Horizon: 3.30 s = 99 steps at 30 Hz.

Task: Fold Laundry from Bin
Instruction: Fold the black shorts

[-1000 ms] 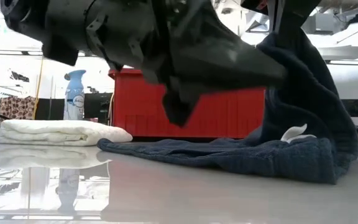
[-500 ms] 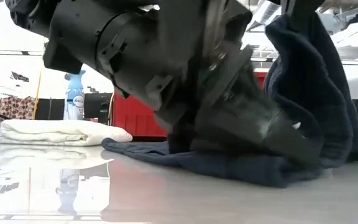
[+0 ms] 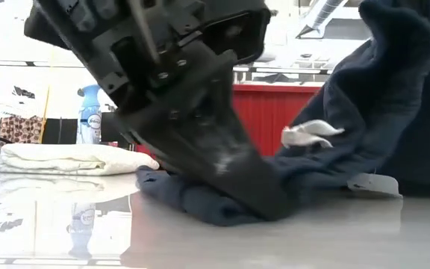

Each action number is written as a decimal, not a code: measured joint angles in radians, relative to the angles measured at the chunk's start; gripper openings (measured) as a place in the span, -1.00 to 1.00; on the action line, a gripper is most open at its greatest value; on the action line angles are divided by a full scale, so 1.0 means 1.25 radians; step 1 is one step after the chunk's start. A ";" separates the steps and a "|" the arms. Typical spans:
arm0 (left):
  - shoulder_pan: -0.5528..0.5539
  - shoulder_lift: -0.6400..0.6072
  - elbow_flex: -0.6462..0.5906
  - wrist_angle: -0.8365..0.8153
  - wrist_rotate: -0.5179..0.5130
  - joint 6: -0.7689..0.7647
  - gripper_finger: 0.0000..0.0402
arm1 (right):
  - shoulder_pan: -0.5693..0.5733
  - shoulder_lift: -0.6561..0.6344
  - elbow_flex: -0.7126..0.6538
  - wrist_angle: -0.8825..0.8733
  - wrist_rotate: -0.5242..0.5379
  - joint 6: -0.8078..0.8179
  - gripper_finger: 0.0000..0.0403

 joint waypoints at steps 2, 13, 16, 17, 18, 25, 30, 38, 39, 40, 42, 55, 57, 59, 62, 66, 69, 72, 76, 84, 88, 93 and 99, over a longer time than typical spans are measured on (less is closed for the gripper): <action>0.000 -0.016 0.000 -0.050 -0.004 0.015 -1.00 | 0.009 0.001 0.000 0.010 -0.001 0.001 -0.85; -0.001 -0.117 -0.004 -0.285 -0.056 0.061 -1.00 | 0.004 0.032 0.000 0.099 -0.015 0.008 -0.85; -0.006 -0.164 -0.006 -0.310 -0.099 0.067 -1.00 | -0.003 0.036 0.000 0.101 -0.017 0.008 -0.85; -0.007 -0.182 -0.006 -0.326 -0.126 0.068 -1.00 | -0.007 0.036 0.000 0.107 -0.018 0.008 -0.85; -0.008 -0.197 -0.005 -0.336 -0.153 0.068 -1.00 | -0.013 0.035 0.000 0.120 -0.022 0.008 -0.85; -0.007 -0.235 -0.047 -0.357 -0.269 -0.028 -1.00 | -0.017 0.035 0.000 0.165 -0.063 -0.031 -0.85; -0.036 -0.234 -0.086 -0.206 -0.273 -0.092 -1.00 | -0.028 0.035 0.000 0.164 -0.047 -0.035 -0.85; -0.085 -0.205 -0.088 -0.096 -0.354 -0.128 -1.00 | -0.060 0.035 0.000 0.172 -0.044 -0.056 -0.85; -0.085 -0.194 -0.089 -0.095 -0.354 -0.143 -1.00 | -0.062 0.035 0.000 0.172 -0.044 -0.056 -0.85; -0.084 -0.185 -0.089 -0.095 -0.349 -0.152 -1.00 | -0.065 0.035 0.000 0.173 -0.044 -0.057 -0.85; -0.082 -0.166 -0.089 -0.081 -0.331 -0.163 -1.00 | -0.070 0.035 0.000 0.175 -0.044 -0.058 -0.85; -0.076 -0.153 -0.096 -0.244 -0.269 -0.138 -1.00 | -0.094 0.035 0.000 0.178 -0.069 -0.118 -0.85; -0.068 -0.154 -0.103 -0.243 -0.269 -0.124 -1.00 | -0.101 0.035 0.000 0.179 -0.083 -0.130 -0.85; -0.058 -0.154 -0.104 -0.249 -0.269 -0.114 -1.00 | -0.108 0.035 0.000 0.186 -0.090 -0.149 -0.85; -0.040 -0.154 -0.104 -0.248 -0.282 -0.088 -1.00 | -0.118 0.035 0.000 0.219 -0.113 -0.192 -0.85; -0.014 -0.157 -0.105 -0.254 -0.296 -0.062 -1.00 | -0.145 0.035 0.000 0.248 -0.129 -0.238 -0.85; -0.006 -0.157 -0.105 -0.254 -0.302 -0.057 -1.00 | -0.169 0.035 0.000 0.255 -0.129 -0.276 -0.85; -0.007 -0.157 -0.105 -0.254 -0.310 -0.040 -1.00 | -0.198 0.035 0.000 0.270 -0.146 -0.313 -0.85; -0.007 -0.157 -0.105 -0.255 -0.311 -0.034 -1.00 | -0.238 0.035 0.000 0.270 -0.193 -0.344 -0.85; -0.007 -0.157 -0.106 -0.263 -0.335 -0.033 -1.00 | -0.297 0.035 0.000 0.309 -0.264 -0.417 -0.86; -0.007 -0.157 -0.106 -0.275 -0.345 -0.014 -1.00 | -0.311 0.047 0.000 0.326 -0.298 -0.439 -0.86; -0.007 -0.157 -0.106 -0.286 -0.356 0.010 -1.00 | -0.319 0.102 0.000 0.331 -0.354 -0.446 -0.86; -0.008 -0.158 -0.106 -0.301 -0.367 0.037 -1.00 | -0.320 0.141 -0.001 0.333 -0.362 -0.490 -0.86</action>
